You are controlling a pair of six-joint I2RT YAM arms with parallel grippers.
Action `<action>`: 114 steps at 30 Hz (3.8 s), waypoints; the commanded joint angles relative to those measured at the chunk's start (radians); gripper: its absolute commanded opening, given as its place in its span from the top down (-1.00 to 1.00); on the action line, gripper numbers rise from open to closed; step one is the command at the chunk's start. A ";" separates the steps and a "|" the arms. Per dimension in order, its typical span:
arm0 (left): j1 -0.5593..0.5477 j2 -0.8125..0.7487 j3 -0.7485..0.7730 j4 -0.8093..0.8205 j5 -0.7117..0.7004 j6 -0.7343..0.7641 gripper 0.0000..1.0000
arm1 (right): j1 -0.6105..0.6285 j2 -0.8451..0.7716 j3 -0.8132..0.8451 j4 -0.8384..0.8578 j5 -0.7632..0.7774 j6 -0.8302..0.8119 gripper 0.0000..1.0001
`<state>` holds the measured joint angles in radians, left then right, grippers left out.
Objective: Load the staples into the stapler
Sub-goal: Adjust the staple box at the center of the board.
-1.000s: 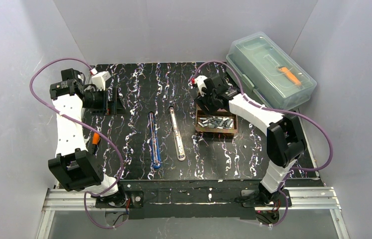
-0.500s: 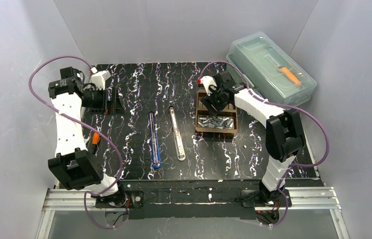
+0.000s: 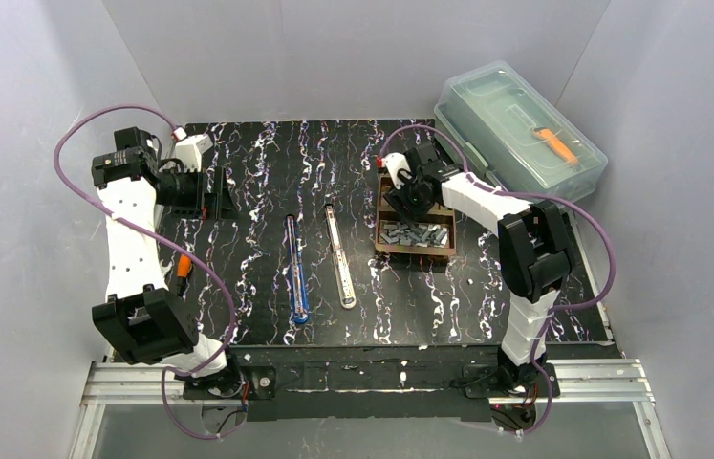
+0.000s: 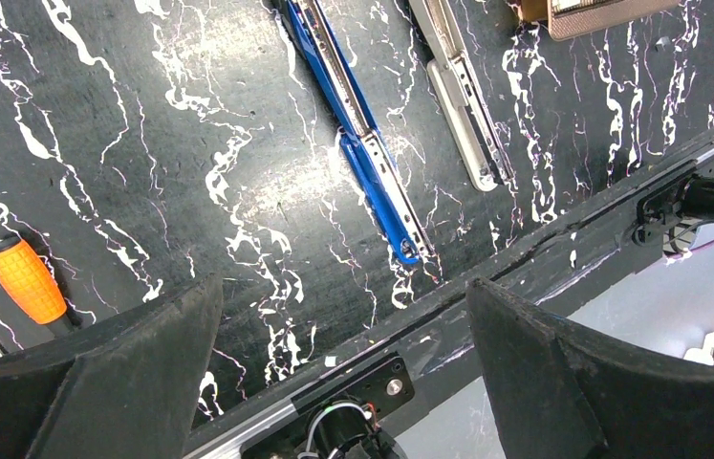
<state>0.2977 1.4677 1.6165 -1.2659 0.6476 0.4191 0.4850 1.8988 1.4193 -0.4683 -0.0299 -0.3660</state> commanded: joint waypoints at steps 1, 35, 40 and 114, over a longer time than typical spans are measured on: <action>-0.003 0.004 0.022 -0.030 0.036 0.006 -0.97 | -0.003 -0.032 -0.023 0.039 0.002 0.046 -0.31; -0.005 -0.035 -0.055 -0.008 0.059 0.037 -0.99 | 0.003 -0.377 -0.467 0.286 0.189 0.444 -0.08; -0.004 -0.044 -0.057 -0.007 0.063 0.035 -0.99 | 0.003 -0.345 -0.402 0.262 0.170 0.405 -0.17; -0.008 -0.077 -0.047 -0.001 0.096 -0.014 -0.99 | 0.007 -0.600 -0.510 0.157 0.455 0.545 -0.40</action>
<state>0.2924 1.4101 1.5436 -1.2572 0.7326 0.4339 0.4866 1.3411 0.8284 -0.2649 0.3878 0.1299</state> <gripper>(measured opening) 0.992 0.664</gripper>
